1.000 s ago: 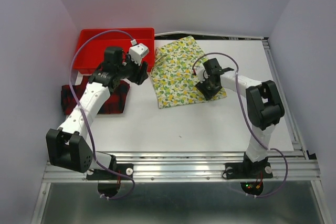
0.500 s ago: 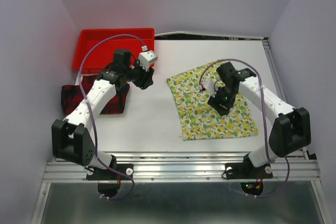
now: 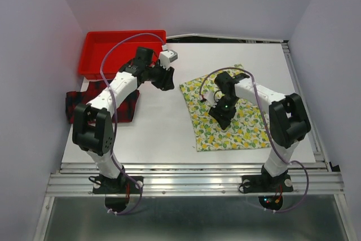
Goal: Fold and stack the skirts
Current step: Flatten the skirt out
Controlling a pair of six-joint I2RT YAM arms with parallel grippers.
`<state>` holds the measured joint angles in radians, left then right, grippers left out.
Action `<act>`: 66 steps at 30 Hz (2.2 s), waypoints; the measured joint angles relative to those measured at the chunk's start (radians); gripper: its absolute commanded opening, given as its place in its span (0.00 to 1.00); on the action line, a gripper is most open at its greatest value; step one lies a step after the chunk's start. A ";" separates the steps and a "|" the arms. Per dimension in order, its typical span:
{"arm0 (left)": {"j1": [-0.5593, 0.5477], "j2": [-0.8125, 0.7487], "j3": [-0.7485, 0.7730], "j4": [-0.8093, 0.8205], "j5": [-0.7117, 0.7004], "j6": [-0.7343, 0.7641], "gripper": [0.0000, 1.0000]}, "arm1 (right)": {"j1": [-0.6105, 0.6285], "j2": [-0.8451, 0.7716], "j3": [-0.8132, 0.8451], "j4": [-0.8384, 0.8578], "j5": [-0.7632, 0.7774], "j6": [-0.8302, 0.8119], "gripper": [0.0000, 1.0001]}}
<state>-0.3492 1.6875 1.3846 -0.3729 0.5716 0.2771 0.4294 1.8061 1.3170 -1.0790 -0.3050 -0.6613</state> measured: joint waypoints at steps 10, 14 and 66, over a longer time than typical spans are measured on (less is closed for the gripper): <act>0.054 0.111 0.115 -0.041 -0.009 -0.033 0.44 | 0.198 0.154 0.018 0.096 -0.145 0.211 0.51; 0.091 0.132 0.145 -0.058 -0.024 -0.039 0.44 | 0.209 0.213 0.086 0.114 -0.207 0.336 0.52; 0.124 0.288 0.403 -0.317 0.007 0.324 0.58 | 0.309 0.116 0.230 0.198 -0.214 0.406 1.00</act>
<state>-0.2249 1.9759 1.7874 -0.6903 0.5789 0.6010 0.7387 1.9224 1.5471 -0.8814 -0.5186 -0.2550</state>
